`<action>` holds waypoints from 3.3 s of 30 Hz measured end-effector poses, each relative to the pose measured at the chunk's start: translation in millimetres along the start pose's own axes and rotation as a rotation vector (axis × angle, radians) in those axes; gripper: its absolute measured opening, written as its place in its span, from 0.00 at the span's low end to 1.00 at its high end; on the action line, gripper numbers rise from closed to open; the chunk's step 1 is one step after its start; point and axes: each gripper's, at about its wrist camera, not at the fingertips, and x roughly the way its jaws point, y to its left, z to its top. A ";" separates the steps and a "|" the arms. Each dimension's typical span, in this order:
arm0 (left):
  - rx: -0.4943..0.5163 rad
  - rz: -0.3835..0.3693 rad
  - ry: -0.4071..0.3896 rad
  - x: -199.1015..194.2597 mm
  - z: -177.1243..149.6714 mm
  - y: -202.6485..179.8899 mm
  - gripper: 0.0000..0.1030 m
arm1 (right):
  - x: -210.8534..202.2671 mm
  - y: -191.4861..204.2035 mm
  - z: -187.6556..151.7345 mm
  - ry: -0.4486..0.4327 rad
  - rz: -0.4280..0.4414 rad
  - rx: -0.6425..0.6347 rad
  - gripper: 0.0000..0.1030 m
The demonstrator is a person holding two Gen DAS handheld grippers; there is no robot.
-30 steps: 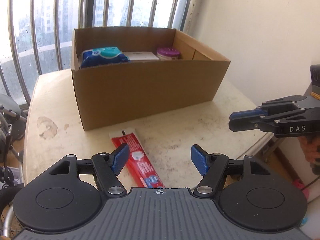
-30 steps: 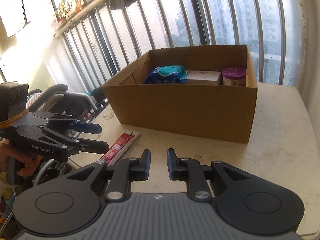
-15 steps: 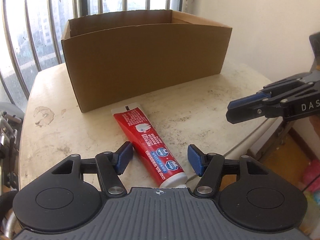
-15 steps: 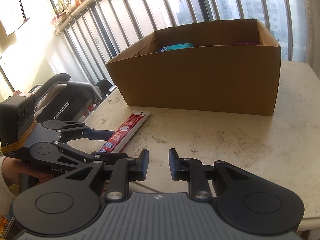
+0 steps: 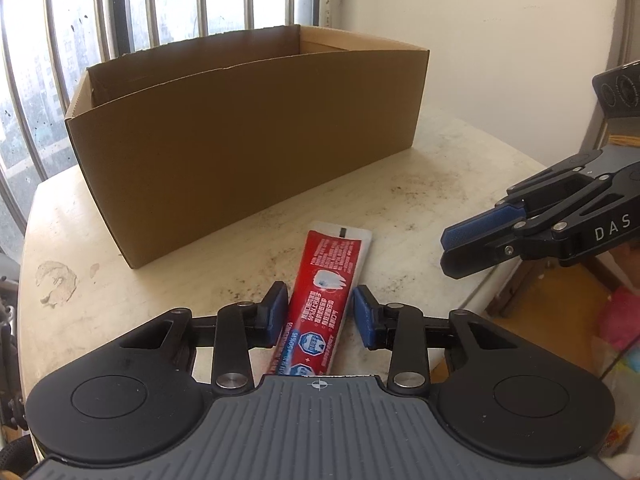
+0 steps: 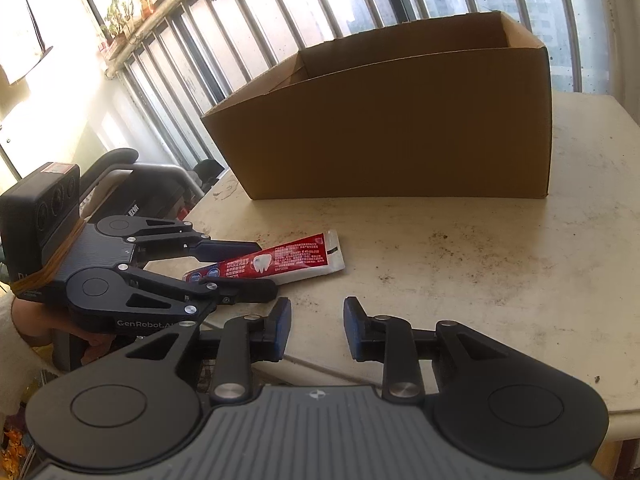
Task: Organize objects
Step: 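Close the left gripper around the middle of the toothpaste tube, then raise the tube upright with the left gripper while the right gripper presses its crimped end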
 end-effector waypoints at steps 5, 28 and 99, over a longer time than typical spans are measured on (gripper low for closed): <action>0.040 -0.026 0.004 1.2 2.7 0.4 0.30 | 3.3 -11.4 7.0 -0.007 -0.008 0.029 0.31; 0.748 0.180 -0.292 13.7 -42.8 -36.7 0.22 | 41.0 -67.9 44.6 -0.050 0.155 0.166 0.54; 0.579 -0.228 -0.184 -25.2 -32.9 38.1 0.24 | 88.2 -122.6 54.2 0.105 0.615 0.414 0.16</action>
